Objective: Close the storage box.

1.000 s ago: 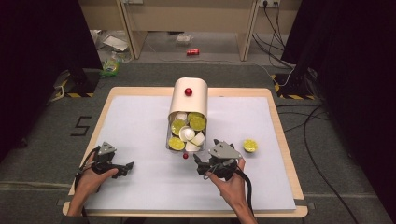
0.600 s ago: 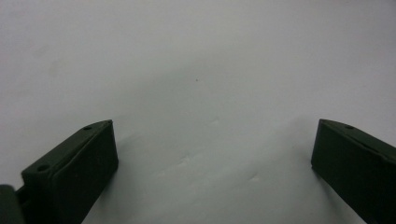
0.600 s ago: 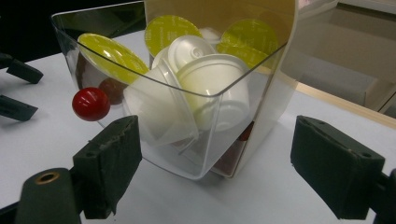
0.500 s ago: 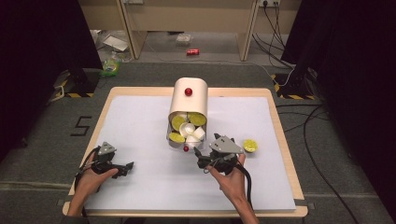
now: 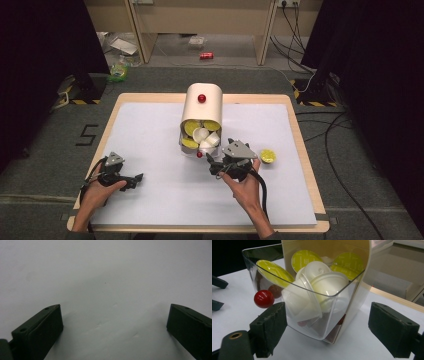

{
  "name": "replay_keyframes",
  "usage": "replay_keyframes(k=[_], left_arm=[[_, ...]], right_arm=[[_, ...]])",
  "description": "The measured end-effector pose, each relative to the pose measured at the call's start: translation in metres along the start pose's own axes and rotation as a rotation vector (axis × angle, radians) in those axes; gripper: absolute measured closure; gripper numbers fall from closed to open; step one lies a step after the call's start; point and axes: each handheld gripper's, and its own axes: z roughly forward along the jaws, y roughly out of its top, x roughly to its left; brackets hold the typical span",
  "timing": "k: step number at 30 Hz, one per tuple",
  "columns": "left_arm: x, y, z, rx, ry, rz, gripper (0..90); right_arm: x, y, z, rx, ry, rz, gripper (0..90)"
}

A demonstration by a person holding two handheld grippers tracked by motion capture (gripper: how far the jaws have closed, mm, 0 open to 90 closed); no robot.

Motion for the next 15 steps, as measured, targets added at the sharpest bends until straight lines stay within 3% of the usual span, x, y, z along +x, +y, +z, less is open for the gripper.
replay_keyframes(k=[15], left_arm=[[0.000,0.000,0.000,0.001,0.000,0.000,0.0]], right_arm=[[-0.007,0.003,0.013,-0.009,-0.022,0.019,16.1]])
